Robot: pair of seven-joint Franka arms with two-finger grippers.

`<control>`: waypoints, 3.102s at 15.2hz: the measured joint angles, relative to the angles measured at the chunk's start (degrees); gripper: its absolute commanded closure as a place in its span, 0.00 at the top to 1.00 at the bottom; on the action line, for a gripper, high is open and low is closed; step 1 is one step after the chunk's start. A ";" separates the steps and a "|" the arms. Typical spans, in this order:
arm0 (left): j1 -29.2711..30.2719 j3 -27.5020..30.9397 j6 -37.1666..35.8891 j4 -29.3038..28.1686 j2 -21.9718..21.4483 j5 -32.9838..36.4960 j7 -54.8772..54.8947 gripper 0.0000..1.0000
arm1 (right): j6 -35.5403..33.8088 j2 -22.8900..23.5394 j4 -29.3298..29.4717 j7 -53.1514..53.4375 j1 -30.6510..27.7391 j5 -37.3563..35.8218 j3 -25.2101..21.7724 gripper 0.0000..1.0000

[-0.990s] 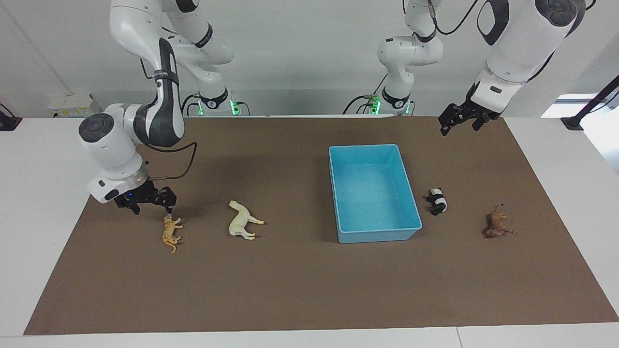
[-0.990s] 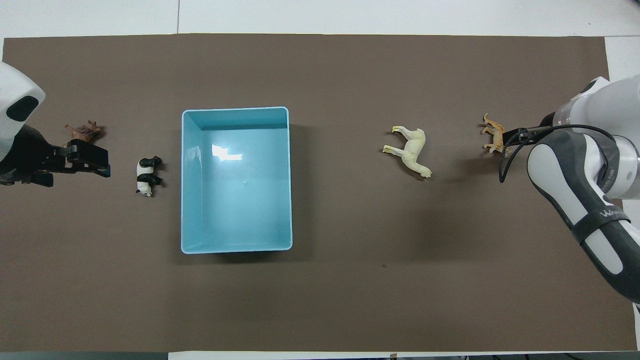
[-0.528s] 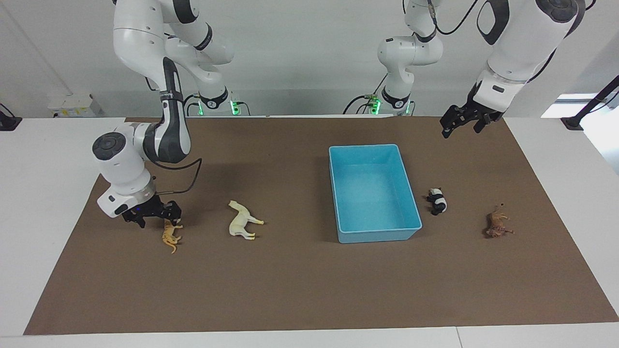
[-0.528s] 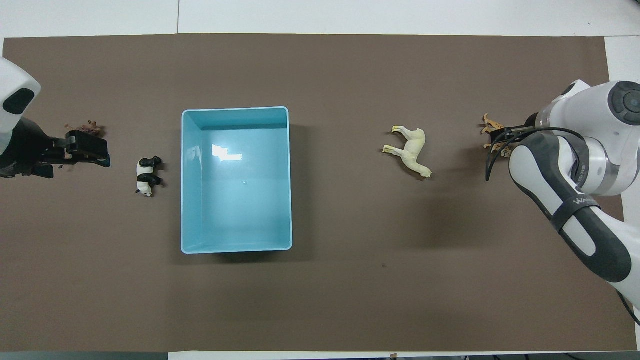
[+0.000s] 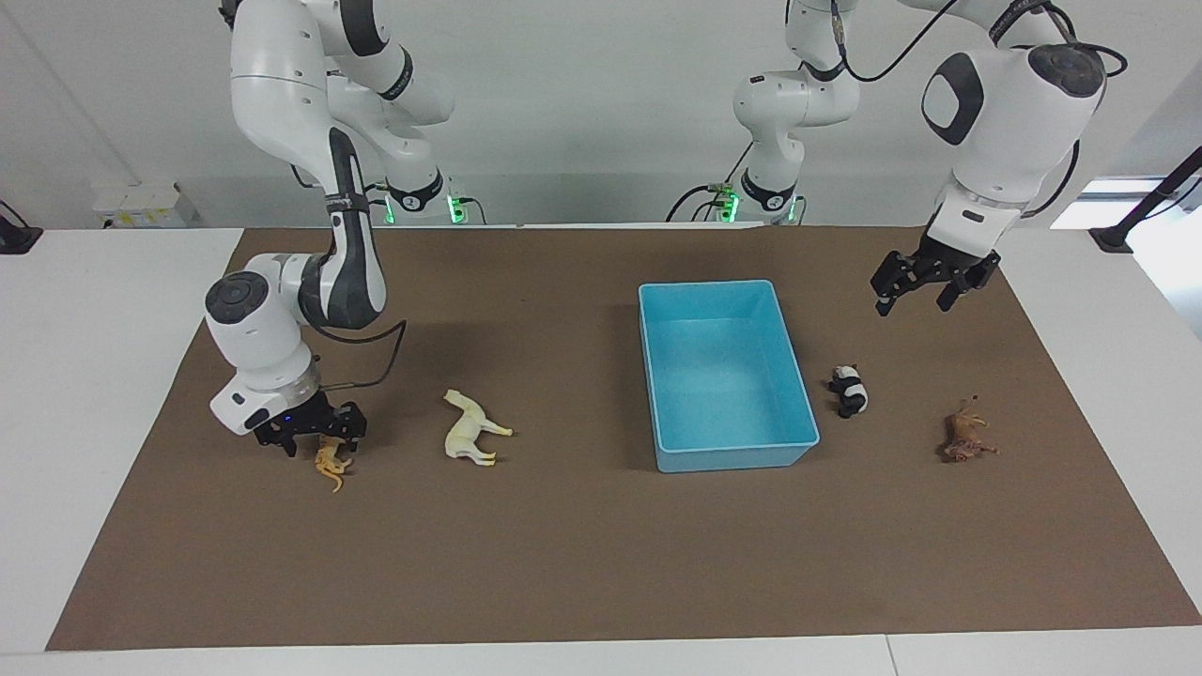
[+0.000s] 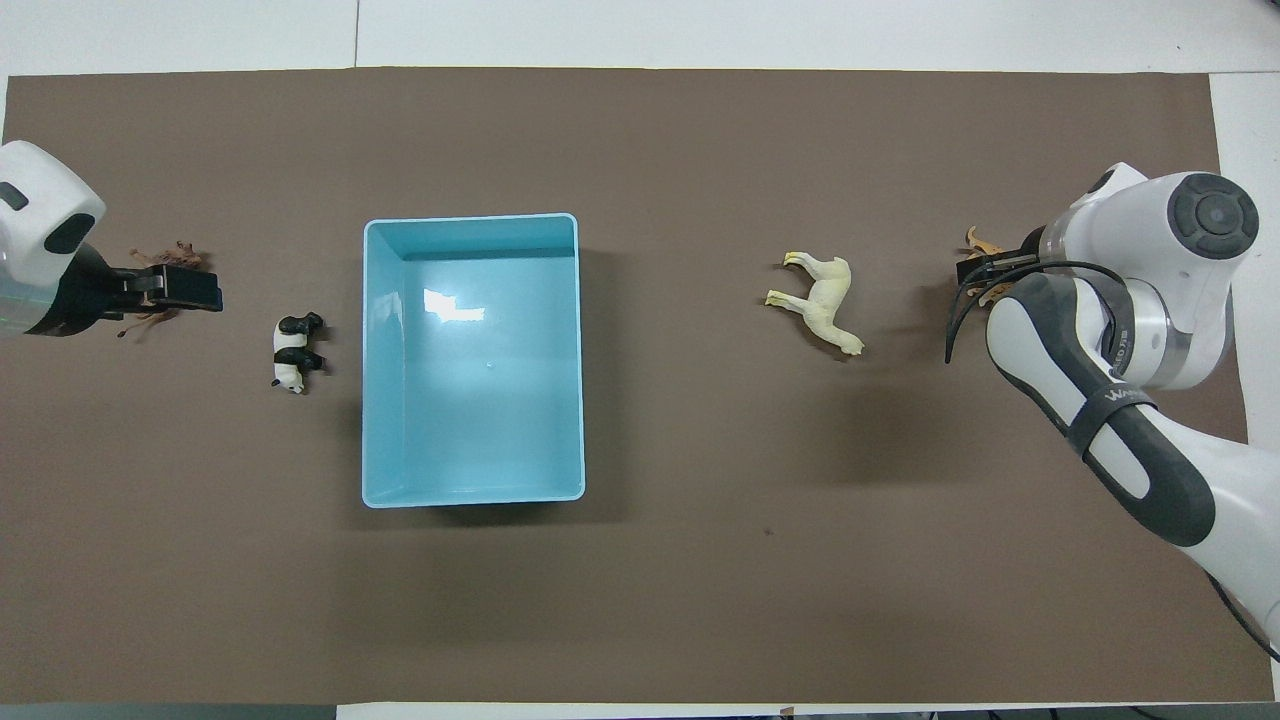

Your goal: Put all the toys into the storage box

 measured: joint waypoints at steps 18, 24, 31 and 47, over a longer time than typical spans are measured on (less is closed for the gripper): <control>0.22 -0.22 27.90 -15.17 13.46 0.01 1.77 0.60 | 0.09 -0.27 -0.69 -1.44 0.00 3.04 0.20 0.00; 0.28 -0.14 28.64 -15.10 13.91 0.00 1.75 0.00 | -0.19 -0.33 -0.16 -1.45 0.00 3.04 0.11 0.00; -0.20 -0.64 5.48 5.75 13.81 -0.08 -5.09 0.00 | -15.55 -5.89 8.05 -1.46 0.01 3.04 0.12 0.00; -14.07 -0.35 9.44 4.96 14.83 3.78 -26.12 1.00 | -28.72 -14.65 18.67 31.79 25.57 5.93 0.65 0.00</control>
